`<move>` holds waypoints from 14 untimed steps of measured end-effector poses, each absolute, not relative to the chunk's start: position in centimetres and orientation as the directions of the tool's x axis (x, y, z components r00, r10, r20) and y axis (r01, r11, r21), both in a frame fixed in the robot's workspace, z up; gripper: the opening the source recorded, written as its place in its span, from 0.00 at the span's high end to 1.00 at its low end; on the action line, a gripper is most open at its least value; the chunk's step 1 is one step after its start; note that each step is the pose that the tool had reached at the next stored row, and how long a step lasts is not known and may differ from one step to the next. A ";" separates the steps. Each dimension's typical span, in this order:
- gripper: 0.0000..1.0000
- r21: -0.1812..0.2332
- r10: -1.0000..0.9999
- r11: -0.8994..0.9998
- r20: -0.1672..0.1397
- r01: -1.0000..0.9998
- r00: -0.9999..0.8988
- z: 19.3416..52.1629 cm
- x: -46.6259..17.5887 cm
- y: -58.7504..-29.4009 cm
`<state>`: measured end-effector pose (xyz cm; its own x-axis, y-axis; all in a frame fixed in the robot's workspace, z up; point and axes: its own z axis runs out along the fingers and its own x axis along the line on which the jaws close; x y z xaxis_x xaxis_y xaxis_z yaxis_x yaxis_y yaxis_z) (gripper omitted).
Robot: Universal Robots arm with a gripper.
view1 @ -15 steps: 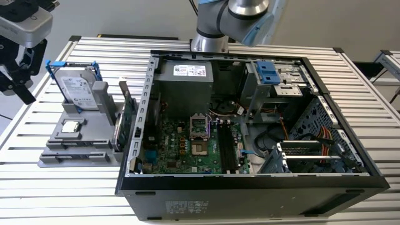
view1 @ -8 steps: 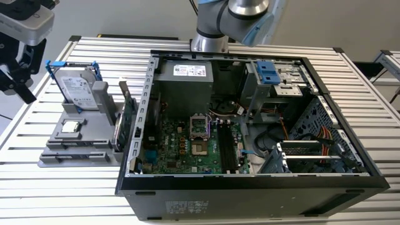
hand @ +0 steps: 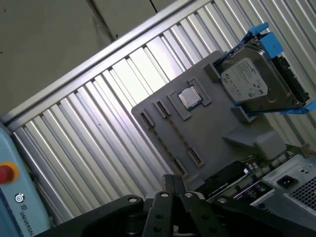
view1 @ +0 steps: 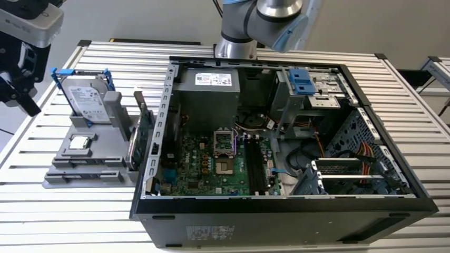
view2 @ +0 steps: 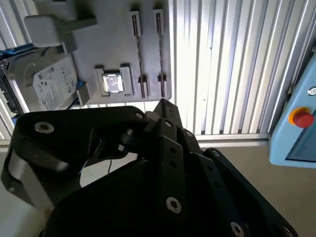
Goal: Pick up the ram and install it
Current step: 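Pick up the ram and move it above insertion slot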
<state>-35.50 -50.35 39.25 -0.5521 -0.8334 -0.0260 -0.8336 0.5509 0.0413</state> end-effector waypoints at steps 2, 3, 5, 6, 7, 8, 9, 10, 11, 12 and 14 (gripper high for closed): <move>1.00 0.041 -0.845 0.533 -0.026 -0.845 -0.534 39.3 -35.5 -50.3; 1.00 0.041 -0.851 0.523 -0.026 -0.851 -0.525 39.3 -35.5 -50.3; 1.00 0.041 -0.863 0.504 -0.026 -0.863 -0.505 39.3 -35.5 -50.3; 1.00 0.041 -0.869 0.493 -0.026 -0.869 -0.495 39.3 -35.5 -50.3; 1.00 0.041 -0.875 0.483 -0.026 -0.875 -0.484 39.3 -35.5 -50.2; 1.00 0.041 -0.881 0.472 -0.026 -0.881 -0.473 39.3 -35.5 -50.2; 1.00 0.041 -0.887 0.460 -0.026 -0.887 -0.461 39.3 -35.5 -50.2; 1.00 0.041 -0.892 0.449 -0.026 -0.892 -0.450 39.3 -35.5 -50.2; 1.00 0.041 -0.898 0.439 -0.026 -0.898 -0.440 39.3 -35.5 -50.2; 1.00 0.041 -0.902 0.429 -0.026 -0.902 -0.430 39.3 -35.5 -50.2; 1.00 0.041 -0.912 0.409 -0.026 -0.912 -0.410 39.3 -35.5 -50.2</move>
<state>-35.50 -50.18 39.26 -0.4103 -0.9116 -0.0259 -0.9115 0.4091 0.0413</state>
